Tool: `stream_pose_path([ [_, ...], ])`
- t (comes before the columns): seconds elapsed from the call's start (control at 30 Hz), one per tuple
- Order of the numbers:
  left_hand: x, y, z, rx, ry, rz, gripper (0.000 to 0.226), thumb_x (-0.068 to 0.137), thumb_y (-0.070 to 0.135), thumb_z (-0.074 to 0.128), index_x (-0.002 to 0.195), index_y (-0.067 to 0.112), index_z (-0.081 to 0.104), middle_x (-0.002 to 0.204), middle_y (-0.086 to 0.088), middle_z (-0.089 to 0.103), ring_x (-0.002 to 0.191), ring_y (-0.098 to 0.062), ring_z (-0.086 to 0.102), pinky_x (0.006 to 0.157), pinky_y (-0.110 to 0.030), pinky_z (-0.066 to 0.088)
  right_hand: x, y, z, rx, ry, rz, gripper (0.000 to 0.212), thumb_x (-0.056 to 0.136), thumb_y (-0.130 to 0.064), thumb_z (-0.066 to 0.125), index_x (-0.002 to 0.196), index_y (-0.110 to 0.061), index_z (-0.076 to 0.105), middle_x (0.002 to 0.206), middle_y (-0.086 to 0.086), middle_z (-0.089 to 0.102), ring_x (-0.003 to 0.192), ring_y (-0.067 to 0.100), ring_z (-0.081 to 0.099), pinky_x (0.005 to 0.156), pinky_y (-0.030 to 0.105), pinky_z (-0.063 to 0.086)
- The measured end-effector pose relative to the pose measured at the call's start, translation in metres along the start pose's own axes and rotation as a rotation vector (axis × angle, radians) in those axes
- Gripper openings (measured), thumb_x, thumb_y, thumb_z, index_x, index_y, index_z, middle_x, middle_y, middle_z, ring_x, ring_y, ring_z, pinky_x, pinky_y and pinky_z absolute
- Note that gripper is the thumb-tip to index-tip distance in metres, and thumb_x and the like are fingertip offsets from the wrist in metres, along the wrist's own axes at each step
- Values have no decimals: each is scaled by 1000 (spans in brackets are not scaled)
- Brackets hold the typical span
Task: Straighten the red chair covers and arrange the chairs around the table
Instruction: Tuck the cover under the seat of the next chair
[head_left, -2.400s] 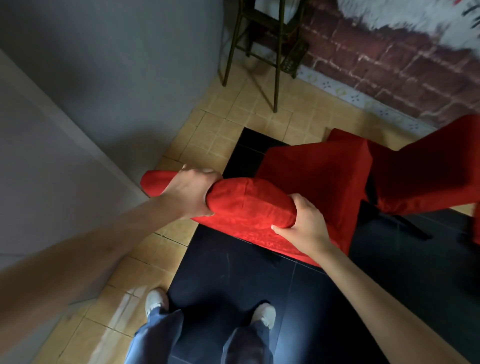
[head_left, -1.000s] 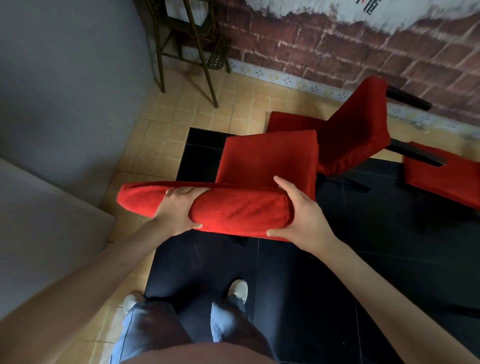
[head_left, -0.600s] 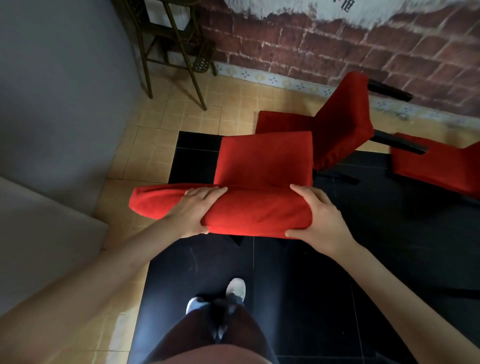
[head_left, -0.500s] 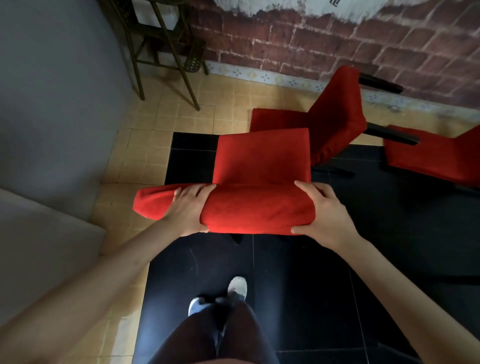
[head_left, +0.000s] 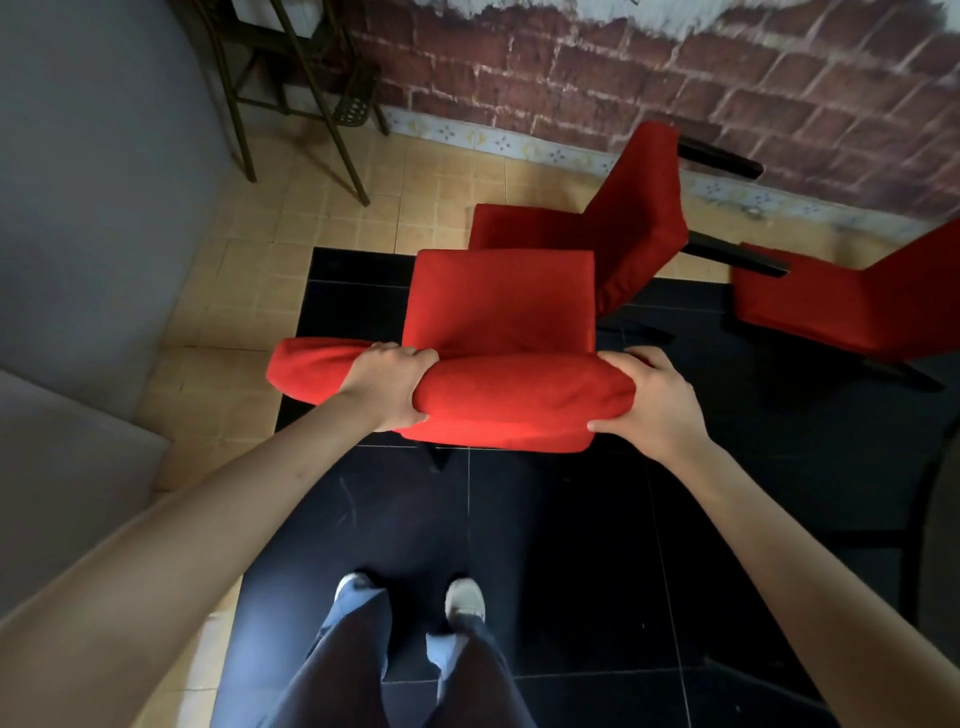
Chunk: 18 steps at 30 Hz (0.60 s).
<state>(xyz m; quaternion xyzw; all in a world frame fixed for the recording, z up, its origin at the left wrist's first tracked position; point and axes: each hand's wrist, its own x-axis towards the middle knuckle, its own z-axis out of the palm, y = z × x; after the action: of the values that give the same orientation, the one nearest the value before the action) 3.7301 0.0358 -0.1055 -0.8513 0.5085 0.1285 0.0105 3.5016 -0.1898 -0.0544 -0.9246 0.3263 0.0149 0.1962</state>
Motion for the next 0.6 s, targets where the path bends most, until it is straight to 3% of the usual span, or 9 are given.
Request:
stream_pose_path([
  [0.1,5,29,-3,35,-11,9,69,70,48,76,128,23,48,111,1,62,103,-25,58,88,-35,47,-8,30,-2,63,6,17,88,55,-29,92,135,-29,55,136,-2,44,116,20,53,92,25,38],
  [0.3,4,67,1,132,-12,67,62,70,44,74,124,23,50,105,2,62,97,-22,60,86,-33,48,-33,71,6,136,1,45,87,54,-28,92,133,-28,55,136,-3,45,116,18,53,93,24,37],
  [0.6,-25,72,5,166,-47,60,63,70,40,73,126,24,51,101,2,63,93,-21,61,83,-31,48,-66,71,28,233,-4,48,86,54,-27,92,133,-27,57,133,-4,47,112,15,53,92,21,39],
])
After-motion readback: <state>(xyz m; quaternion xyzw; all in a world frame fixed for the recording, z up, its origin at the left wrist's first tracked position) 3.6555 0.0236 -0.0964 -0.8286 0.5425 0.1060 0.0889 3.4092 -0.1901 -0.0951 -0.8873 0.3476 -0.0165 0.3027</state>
